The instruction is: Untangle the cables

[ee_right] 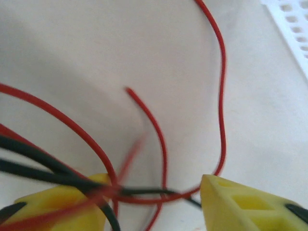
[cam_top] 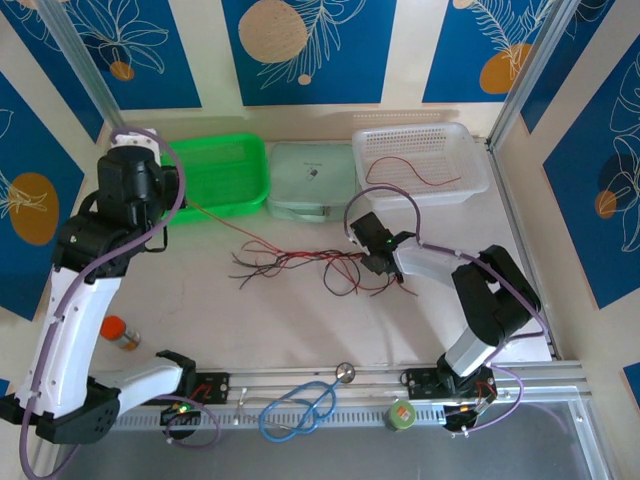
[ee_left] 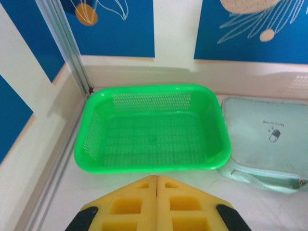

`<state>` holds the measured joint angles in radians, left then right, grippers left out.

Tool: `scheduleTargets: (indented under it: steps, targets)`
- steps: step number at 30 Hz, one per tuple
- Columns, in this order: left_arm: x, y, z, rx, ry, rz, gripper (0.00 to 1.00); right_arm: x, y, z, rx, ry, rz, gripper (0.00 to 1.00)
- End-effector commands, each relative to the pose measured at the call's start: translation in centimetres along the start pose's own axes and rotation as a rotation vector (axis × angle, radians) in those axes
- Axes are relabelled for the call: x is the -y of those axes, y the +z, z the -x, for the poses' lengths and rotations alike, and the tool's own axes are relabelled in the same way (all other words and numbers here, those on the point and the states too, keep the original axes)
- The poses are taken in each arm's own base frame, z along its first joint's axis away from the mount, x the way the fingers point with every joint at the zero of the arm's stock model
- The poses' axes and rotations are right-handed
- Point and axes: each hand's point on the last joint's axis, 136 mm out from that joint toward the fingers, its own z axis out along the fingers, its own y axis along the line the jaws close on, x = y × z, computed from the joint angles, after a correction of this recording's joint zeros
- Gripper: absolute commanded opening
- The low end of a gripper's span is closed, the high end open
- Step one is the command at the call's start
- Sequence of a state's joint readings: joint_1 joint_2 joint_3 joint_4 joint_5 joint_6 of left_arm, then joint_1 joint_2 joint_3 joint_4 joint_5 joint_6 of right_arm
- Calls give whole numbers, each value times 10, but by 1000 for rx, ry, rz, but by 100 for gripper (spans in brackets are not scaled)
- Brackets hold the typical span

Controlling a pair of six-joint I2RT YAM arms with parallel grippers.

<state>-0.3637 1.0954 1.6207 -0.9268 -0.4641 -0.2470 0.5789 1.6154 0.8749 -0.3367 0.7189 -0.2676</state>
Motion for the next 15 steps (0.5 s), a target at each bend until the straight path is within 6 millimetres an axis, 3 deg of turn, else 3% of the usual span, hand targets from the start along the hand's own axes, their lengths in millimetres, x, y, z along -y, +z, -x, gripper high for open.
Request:
scheduleTargets:
  steps: [1,6,11,15]
  targets:
    - [11,1,-4,9,-62,-75,0,17,-15,5,16,67,-45,56]
    - [27,13,-26,-53,-81,-143,0,-1,-53,28,160,160,137,56]
    - [41,16,-31,-80,-96,-210,0,-20,-125,61,366,363,446,61]
    - [48,10,-20,-66,-110,-256,0,-50,-162,77,265,646,721,61]
